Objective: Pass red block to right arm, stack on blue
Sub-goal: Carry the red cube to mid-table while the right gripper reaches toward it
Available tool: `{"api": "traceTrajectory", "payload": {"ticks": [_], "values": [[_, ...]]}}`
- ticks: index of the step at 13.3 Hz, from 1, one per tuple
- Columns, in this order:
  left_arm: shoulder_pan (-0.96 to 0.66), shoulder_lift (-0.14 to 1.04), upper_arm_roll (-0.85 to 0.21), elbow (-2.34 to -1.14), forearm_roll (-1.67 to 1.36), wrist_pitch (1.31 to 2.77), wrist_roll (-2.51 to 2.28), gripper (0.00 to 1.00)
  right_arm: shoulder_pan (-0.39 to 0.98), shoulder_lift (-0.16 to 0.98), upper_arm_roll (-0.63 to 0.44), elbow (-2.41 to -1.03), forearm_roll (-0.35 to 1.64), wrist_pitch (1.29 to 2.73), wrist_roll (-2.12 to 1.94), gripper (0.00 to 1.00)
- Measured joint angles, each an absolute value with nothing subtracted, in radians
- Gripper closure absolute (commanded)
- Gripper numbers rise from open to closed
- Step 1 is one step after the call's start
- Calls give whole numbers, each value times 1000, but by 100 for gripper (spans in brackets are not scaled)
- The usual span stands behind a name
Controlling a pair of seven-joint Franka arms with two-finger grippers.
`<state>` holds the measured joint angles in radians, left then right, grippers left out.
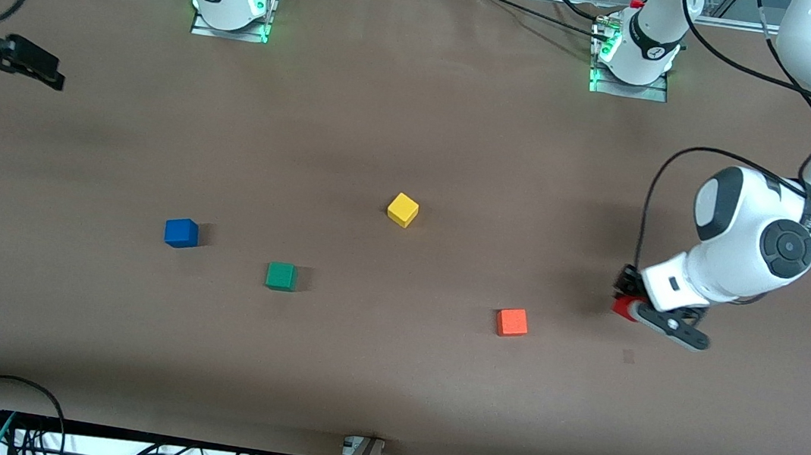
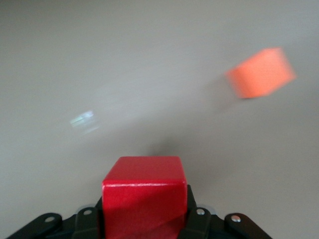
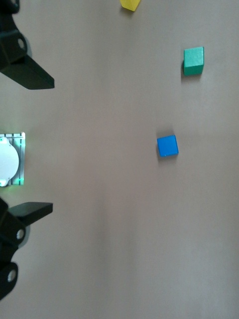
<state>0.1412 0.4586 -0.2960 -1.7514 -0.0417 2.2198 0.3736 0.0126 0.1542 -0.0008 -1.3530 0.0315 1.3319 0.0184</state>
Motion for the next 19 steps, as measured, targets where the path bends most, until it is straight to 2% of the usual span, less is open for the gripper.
{"api": "traceTrajectory", "payload": {"ticks": [4, 7, 11, 19], "values": [[235, 453, -491, -1752, -307, 2187, 646, 100, 12, 209, -2, -1353, 82, 1350, 19, 0], [237, 457, -556, -1754, -553, 2185, 852, 100, 11, 244, -3, -1354, 160, 1352, 19, 0], [198, 506, -584, -1753, -849, 2187, 1211, 100, 13, 343, -3, -1361, 451, 1352, 19, 0], [42, 586, -595, -1737, -1384, 2264, 1749, 100, 17, 636, -1, -1403, 1140, 1357, -183, 0]]}}
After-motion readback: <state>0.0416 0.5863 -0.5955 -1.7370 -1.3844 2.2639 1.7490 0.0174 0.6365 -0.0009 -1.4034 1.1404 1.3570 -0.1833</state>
